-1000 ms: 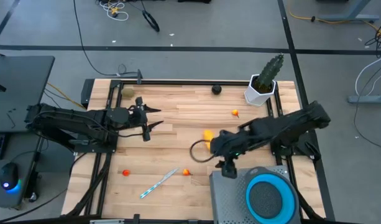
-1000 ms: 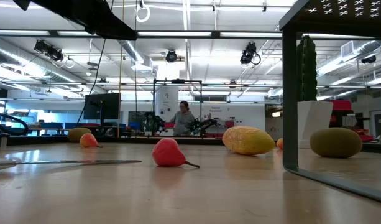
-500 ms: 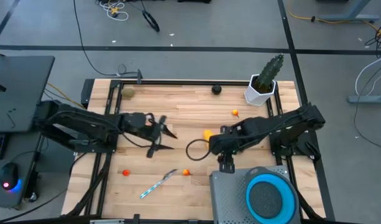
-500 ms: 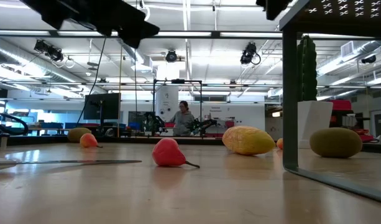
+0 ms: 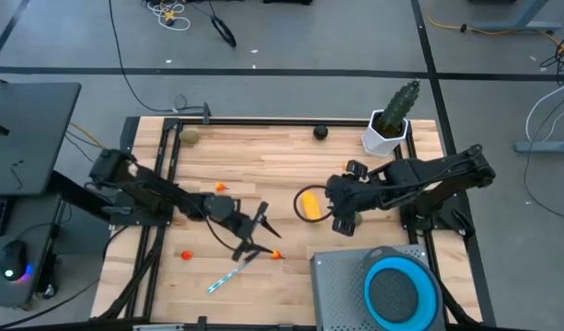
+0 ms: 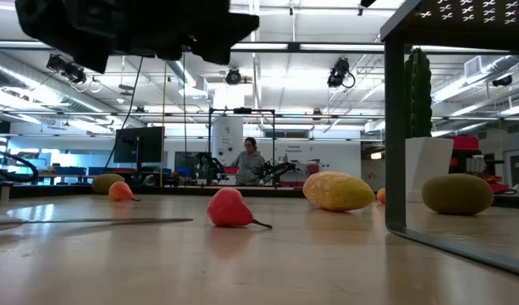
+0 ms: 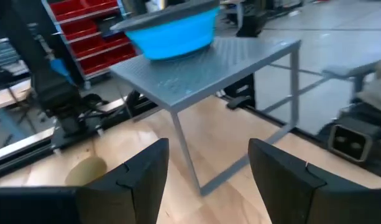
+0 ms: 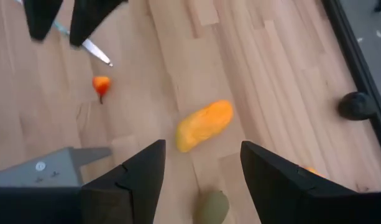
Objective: Pick & Place Fruit
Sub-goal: Adjust the shelf on the table
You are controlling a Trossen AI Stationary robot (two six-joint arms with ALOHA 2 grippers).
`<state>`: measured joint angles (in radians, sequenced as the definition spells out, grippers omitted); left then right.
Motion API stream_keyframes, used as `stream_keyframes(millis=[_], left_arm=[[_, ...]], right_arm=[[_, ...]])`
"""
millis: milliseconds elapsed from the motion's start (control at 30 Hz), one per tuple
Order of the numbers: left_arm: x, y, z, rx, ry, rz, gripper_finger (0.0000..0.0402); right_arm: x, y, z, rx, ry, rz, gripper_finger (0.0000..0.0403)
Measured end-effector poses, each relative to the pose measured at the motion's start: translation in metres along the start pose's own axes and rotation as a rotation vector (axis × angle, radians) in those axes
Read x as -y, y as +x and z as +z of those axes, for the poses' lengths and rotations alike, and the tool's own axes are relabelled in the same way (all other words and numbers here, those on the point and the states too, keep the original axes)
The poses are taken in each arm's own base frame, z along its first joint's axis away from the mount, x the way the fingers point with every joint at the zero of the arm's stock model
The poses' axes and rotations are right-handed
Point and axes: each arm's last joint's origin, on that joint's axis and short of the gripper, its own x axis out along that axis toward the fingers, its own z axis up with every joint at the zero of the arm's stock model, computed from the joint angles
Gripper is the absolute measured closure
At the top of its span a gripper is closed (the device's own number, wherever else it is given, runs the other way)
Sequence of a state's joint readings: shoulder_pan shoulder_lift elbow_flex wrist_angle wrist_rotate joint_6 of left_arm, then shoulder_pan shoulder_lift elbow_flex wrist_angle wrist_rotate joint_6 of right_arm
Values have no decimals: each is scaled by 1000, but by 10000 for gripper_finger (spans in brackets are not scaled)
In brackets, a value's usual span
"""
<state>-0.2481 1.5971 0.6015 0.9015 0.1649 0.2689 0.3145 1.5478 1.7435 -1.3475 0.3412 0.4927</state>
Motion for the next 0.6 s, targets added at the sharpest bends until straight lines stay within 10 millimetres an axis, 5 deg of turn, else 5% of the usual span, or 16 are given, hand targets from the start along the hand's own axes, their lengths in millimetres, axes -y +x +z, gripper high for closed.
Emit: stream_keyframes(millis=[267, 600], left_arm=[[-3, 44, -2, -46, -188, 170, 171], [5, 72, -9, -127, -199, 120, 170]], right_arm=[[-2, 0, 3, 25, 7, 14, 185], [-2, 0, 3, 29, -1, 14, 185]])
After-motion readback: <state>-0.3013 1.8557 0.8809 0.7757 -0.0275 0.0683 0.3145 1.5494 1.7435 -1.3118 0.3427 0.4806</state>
